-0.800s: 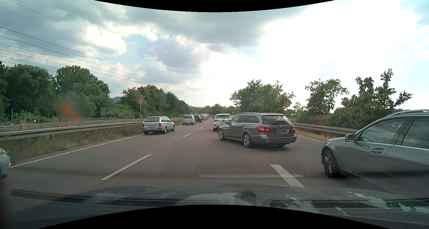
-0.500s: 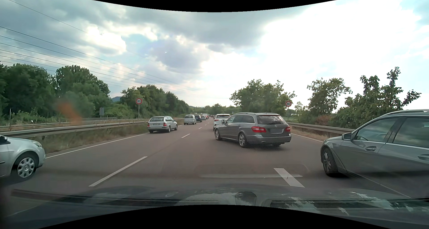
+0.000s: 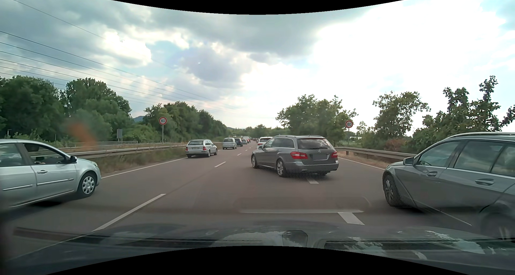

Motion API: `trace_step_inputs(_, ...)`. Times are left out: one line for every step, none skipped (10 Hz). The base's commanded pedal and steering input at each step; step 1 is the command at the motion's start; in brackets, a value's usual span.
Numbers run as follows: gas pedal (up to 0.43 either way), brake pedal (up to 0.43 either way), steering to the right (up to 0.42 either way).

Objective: Follow the waypoints while adhering to traffic rules and regulations

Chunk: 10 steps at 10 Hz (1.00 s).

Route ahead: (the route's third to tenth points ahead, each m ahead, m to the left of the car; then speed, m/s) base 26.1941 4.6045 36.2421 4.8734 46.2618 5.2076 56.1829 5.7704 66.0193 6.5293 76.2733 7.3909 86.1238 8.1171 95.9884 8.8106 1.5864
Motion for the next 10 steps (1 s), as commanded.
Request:
trace_step_inputs(0.000, 0.000, -0.001)
trace_step_inputs(0.000, 0.000, 0.000)
trace_step_inputs(0.000, 0.000, -0.001)
trace_step_inputs(0.000, 0.000, -0.001)
trace_step_inputs(0.000, 0.000, 0.000)
trace_step_inputs(0.000, 0.000, -0.001)
trace_step_inputs(0.000, 0.000, -0.001)
trace_step_inputs(0.000, 0.000, -0.001)
trace_step_inputs(0.000, 0.000, -0.001)
trace_step_inputs(0.000, 0.000, 0.000)
